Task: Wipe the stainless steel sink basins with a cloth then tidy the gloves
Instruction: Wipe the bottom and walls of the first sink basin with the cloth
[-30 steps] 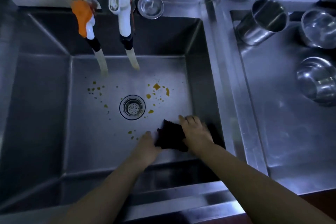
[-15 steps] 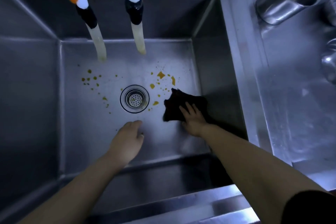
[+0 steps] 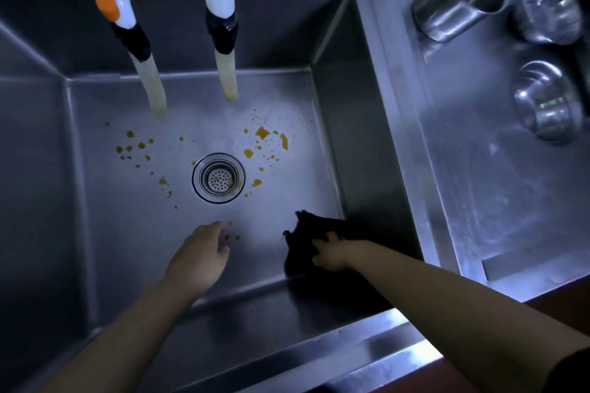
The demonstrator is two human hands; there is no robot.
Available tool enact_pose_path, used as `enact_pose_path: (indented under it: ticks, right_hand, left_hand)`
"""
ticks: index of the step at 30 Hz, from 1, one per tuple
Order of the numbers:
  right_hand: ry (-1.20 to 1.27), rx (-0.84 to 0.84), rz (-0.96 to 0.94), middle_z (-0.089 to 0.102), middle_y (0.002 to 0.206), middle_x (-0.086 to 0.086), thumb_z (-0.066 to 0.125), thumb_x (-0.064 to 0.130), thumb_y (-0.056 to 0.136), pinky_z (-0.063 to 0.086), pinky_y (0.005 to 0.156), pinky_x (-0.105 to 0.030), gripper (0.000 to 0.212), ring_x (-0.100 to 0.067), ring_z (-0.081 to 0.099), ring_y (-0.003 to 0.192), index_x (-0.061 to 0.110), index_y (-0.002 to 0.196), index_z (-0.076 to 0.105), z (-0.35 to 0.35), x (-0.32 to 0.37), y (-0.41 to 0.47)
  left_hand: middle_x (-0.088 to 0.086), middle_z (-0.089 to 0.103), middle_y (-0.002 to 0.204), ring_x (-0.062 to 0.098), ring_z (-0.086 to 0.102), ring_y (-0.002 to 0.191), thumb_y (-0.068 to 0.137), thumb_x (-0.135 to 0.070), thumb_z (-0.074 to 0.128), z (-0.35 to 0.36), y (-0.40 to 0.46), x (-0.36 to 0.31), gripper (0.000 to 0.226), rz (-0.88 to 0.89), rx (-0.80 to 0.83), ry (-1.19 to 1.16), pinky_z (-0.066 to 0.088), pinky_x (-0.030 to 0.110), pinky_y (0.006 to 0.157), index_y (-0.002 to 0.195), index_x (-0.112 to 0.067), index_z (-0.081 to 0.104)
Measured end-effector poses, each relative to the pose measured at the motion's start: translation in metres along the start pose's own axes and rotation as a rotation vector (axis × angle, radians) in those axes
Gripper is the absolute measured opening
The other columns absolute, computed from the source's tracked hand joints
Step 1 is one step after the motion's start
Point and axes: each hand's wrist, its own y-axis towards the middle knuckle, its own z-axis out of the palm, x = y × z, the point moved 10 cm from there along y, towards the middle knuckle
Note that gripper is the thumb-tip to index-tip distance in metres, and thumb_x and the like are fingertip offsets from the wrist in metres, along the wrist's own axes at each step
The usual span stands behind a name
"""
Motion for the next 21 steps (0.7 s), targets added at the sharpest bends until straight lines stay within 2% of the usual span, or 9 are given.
enact_pose_path:
  ticks: [2, 4, 7, 9, 11, 15, 18, 21]
  right_hand:
    - [0.129, -0.128, 0.175, -0.007, 0.157, -0.019, 0.032, 0.042, 0.1, 0.01, 0.116, -0.041, 0.072, -0.037, 0.003, 0.144, 0.003, 0.149, -0.003, -0.008, 0.001, 0.005]
    - [0.321, -0.208, 0.311, -0.009, 0.156, -0.022, 0.032, 0.048, 0.098, 0.007, 0.116, -0.041, 0.082, -0.037, -0.001, 0.144, -0.006, 0.146, -0.007, -0.004, 0.005, 0.016]
    - [0.668, -0.394, 0.421, -0.014, 0.156, -0.022, 0.035, 0.057, 0.094, 0.002, 0.116, -0.049, 0.092, -0.042, -0.008, 0.143, -0.005, 0.146, -0.01, 0.002, 0.019, 0.033]
    - [0.815, -0.567, 0.42, -0.013, 0.155, -0.025, 0.04, 0.054, 0.093, -0.002, 0.115, -0.051, 0.094, -0.047, -0.01, 0.141, -0.006, 0.145, -0.009, -0.007, 0.027, 0.041]
    - [0.834, -0.653, 0.4, -0.014, 0.153, -0.028, 0.045, 0.053, 0.09, -0.005, 0.114, -0.052, 0.098, -0.05, -0.011, 0.139, -0.008, 0.145, -0.009, -0.016, 0.031, 0.05]
    - [0.78, -0.764, 0.315, -0.015, 0.154, -0.026, 0.045, 0.068, 0.083, -0.01, 0.113, -0.05, 0.11, -0.048, -0.013, 0.14, -0.006, 0.146, -0.007, -0.04, 0.026, 0.066]
    - [0.738, -0.866, 0.219, -0.014, 0.155, -0.023, 0.044, 0.066, 0.085, -0.014, 0.112, -0.048, 0.106, -0.044, -0.013, 0.141, -0.003, 0.147, -0.007, -0.077, 0.026, 0.073]
    - [0.596, -0.947, 0.106, -0.018, 0.155, -0.02, 0.036, 0.066, 0.087, -0.019, 0.111, -0.046, 0.099, -0.04, -0.02, 0.141, 0.002, 0.148, -0.01, -0.124, 0.032, 0.079]
  left_hand:
    - [0.007, 0.044, 0.139, 0.024, 0.043, 0.126, 0.091, -0.02, 0.051, -0.002, 0.005, 0.008, 0.053, -0.012, -0.01, 0.071, 0.037, 0.035, 0.103, 0.142, -0.02, 0.036]
    - [0.006, 0.041, 0.142, 0.025, 0.041, 0.127, 0.09, -0.023, 0.052, -0.002, 0.01, 0.016, 0.056, -0.015, -0.014, 0.18, 0.038, 0.036, 0.103, 0.143, -0.02, 0.034]
    - [0.002, 0.035, 0.146, 0.023, 0.039, 0.129, 0.087, -0.028, 0.056, -0.007, 0.018, 0.022, 0.063, 0.0, -0.082, 0.379, 0.038, 0.037, 0.1, 0.143, -0.021, 0.03]
    - [0.002, 0.029, 0.151, 0.023, 0.033, 0.135, 0.084, -0.033, 0.061, -0.013, 0.023, 0.029, 0.071, -0.028, -0.138, 0.467, 0.034, 0.04, 0.102, 0.145, -0.02, 0.027]
    - [0.004, 0.019, 0.156, 0.024, 0.022, 0.141, 0.083, -0.038, 0.062, -0.015, 0.03, 0.039, 0.081, -0.062, -0.169, 0.547, 0.027, 0.043, 0.108, 0.148, -0.019, 0.018]
    - [0.009, 0.003, 0.159, 0.028, 0.006, 0.145, 0.083, -0.049, 0.059, -0.013, 0.044, 0.057, 0.094, -0.142, -0.141, 0.652, 0.019, 0.049, 0.113, 0.15, -0.016, 0.002]
    - [0.014, -0.003, 0.158, 0.033, 0.0, 0.145, 0.081, -0.055, 0.058, -0.011, 0.05, 0.066, 0.102, -0.2, -0.095, 0.705, 0.017, 0.053, 0.112, 0.148, -0.009, -0.004]
    - [0.016, -0.006, 0.157, 0.036, 0.0, 0.144, 0.082, -0.057, 0.057, -0.01, 0.053, 0.071, 0.106, -0.236, -0.073, 0.755, 0.018, 0.054, 0.112, 0.147, -0.004, -0.007]
